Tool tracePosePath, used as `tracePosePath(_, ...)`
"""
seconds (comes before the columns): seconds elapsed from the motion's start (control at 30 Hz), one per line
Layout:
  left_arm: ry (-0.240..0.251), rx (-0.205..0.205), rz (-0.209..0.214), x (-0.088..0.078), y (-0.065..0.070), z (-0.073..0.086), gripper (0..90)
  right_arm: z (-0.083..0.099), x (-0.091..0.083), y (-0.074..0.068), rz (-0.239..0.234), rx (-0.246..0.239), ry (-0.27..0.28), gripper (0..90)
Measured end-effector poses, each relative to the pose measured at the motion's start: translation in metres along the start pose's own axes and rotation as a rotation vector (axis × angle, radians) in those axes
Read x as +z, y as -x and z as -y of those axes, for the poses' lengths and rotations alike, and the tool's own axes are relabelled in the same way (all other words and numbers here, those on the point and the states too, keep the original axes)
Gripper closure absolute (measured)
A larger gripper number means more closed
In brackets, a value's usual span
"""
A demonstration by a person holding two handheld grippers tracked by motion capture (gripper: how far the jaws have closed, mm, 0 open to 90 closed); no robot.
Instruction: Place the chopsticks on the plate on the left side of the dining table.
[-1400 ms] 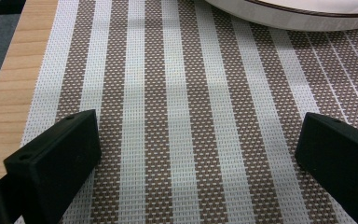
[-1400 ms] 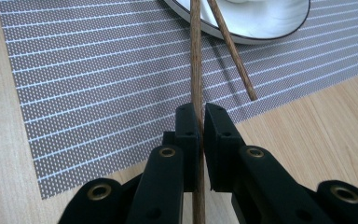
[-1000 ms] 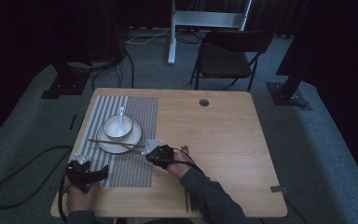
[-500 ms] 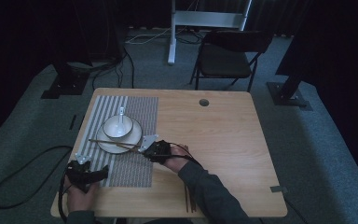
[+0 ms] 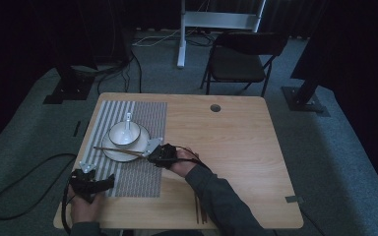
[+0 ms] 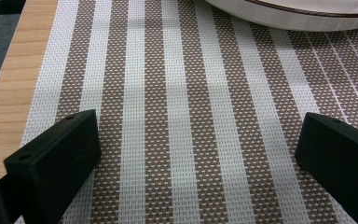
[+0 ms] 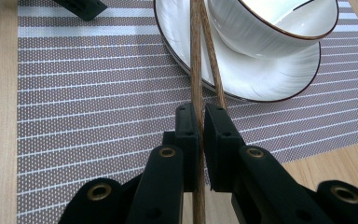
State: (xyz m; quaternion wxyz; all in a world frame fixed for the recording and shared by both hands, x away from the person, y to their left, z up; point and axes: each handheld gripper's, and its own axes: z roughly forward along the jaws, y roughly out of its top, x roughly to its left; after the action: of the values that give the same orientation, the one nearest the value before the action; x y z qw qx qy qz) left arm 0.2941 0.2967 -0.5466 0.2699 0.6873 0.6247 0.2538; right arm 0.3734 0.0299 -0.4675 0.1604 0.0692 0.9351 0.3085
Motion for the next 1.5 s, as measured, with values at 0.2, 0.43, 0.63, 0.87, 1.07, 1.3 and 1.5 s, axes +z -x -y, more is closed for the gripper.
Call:
tracePosePath(0.2, 0.000, 0.000, 0.000, 0.000, 0.000, 0.000, 0.2, -0.002, 0.002, 0.002, -0.007, 0.000, 0.002, 84.8)
tracePosePath(0.43, 0.000, 0.000, 0.000, 0.000, 0.000, 0.000, 0.3, -0.010, 0.001, 0.004, -0.007, -0.016, 0.005, 84.7)
tracePosePath(0.63, -0.002, -0.001, 0.000, 0.000, 0.000, 0.000, 0.2, -0.015, 0.000, 0.005, -0.006, -0.025, 0.005, 84.7)
tracePosePath(0.87, -0.002, -0.001, 0.000, 0.000, 0.000, 0.000, 0.2, -0.022, 0.002, 0.005, -0.008, -0.035, 0.002, 84.7)
tracePosePath(1.07, 0.000, 0.000, 0.000, 0.000, 0.000, 0.000, 0.2, -0.026, 0.004, 0.005, -0.004, -0.053, -0.003, 84.7)
tracePosePath(1.3, -0.001, 0.000, 0.000, 0.000, 0.000, 0.000, 0.2, -0.033, 0.009, 0.008, -0.011, -0.068, -0.011, 84.7)
tracePosePath(1.5, 0.000, 0.000, 0.000, 0.000, 0.000, 0.000, 0.2, -0.035, 0.015, 0.005, -0.018, -0.078, -0.019, 84.7)
